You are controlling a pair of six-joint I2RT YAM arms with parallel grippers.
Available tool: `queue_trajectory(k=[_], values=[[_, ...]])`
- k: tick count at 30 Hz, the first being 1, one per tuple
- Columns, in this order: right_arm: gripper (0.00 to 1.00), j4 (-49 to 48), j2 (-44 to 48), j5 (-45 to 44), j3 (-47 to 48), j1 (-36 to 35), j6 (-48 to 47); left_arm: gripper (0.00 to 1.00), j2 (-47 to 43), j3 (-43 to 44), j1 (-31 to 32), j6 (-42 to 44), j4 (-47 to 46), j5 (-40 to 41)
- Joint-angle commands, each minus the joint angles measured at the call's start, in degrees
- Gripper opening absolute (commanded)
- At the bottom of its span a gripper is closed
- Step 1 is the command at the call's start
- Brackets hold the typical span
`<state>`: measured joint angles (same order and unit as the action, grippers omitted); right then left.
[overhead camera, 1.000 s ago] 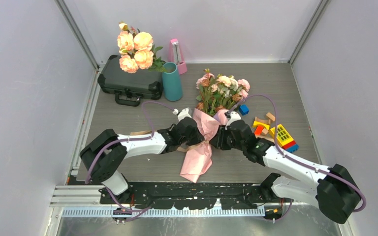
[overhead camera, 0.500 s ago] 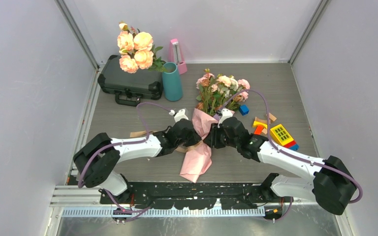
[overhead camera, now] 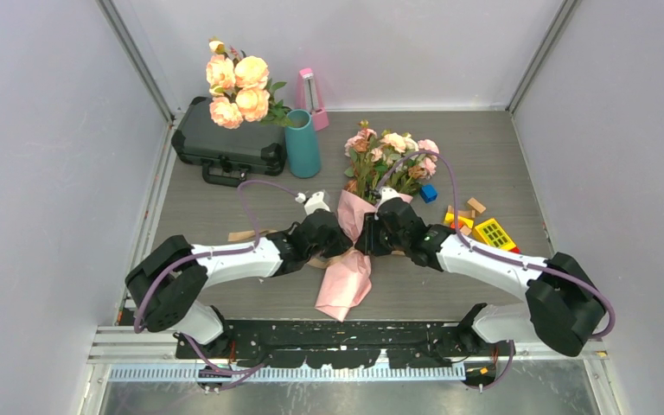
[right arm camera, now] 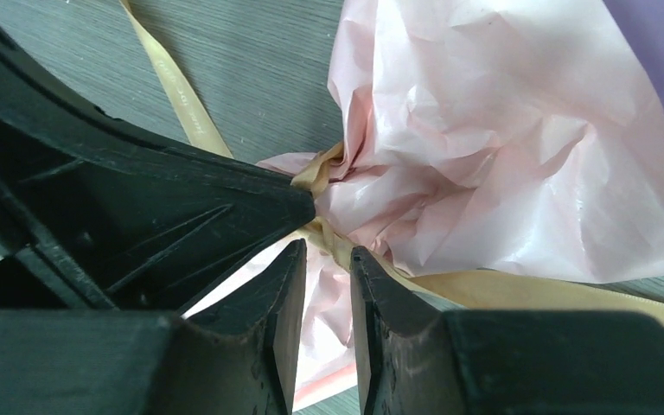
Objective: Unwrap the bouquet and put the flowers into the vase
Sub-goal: Untie the ribbon from the wrapping paper.
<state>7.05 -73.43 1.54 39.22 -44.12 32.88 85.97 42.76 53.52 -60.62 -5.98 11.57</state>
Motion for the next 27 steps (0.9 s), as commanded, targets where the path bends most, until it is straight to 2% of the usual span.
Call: queue_trajectory(k=[1,14,24,27], values=[[0.31,-0.7,-1.1,0.1,2.8,0.5,-0.5,0.00,-2.5,-0.5,0.0,1.2,-2.2,1.7],[0.29,-1.5,-4.9,1.1,3.5,0.8,-0.9,0.00,-2.4,-0.2,0.0,1.4,-2.2,1.6],[0.01,-1.4,-1.8,-3.1,2.2,0.8,-0.4,0.00,-2.8,-0.5,-1.5,1.6,-0.6,1.0],[0.00,-1.3,1.2,-5.3,0.4,0.8,0.1,0.00,-3.6,-1.4,-2.7,1.4,-0.4,0.3]])
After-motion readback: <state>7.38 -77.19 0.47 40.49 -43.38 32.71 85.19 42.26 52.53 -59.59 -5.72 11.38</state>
